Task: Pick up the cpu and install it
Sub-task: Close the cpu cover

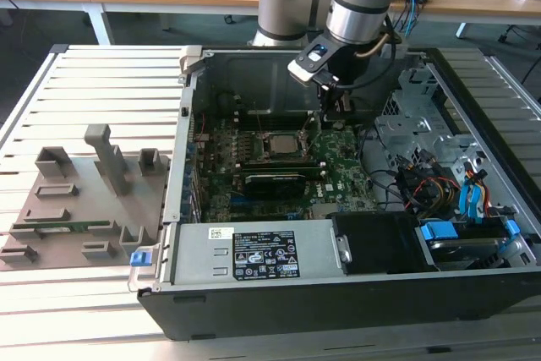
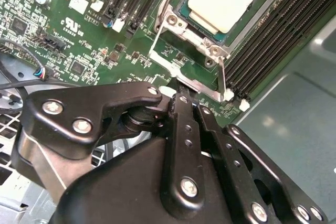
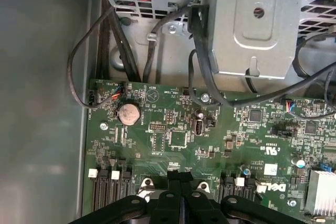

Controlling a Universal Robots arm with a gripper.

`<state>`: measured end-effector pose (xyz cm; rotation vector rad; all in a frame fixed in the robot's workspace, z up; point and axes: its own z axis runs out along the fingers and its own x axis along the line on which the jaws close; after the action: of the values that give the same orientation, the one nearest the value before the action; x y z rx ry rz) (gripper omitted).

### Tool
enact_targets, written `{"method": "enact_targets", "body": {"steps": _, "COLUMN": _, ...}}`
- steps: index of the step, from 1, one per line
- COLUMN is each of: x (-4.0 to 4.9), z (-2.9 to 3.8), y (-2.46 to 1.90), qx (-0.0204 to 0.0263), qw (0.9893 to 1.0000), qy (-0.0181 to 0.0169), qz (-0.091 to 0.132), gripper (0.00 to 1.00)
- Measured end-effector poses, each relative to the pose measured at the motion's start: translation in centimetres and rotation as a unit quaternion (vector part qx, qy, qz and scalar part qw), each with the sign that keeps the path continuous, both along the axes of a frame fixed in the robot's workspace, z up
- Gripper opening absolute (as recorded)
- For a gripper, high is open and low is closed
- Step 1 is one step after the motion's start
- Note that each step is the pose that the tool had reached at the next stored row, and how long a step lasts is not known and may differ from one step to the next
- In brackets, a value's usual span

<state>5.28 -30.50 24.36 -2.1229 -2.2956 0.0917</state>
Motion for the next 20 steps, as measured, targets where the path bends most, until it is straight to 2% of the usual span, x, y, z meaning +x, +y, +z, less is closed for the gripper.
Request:
{"method": "enact_targets", "body": {"steps": 7, "x": -0.46, "z": 0.0, "y": 0.0, "qx": 0.0, "qw": 1.0, "qy": 0.0, "qz": 0.0, "gripper": 0.11}}
{"method": "enact_targets", "body": {"steps": 20, "x": -2.27, "z": 0.0, "y": 0.0, "qx": 0.0, "qw": 1.0, "qy": 0.0, "qz": 0.0, "gripper": 0.11}}
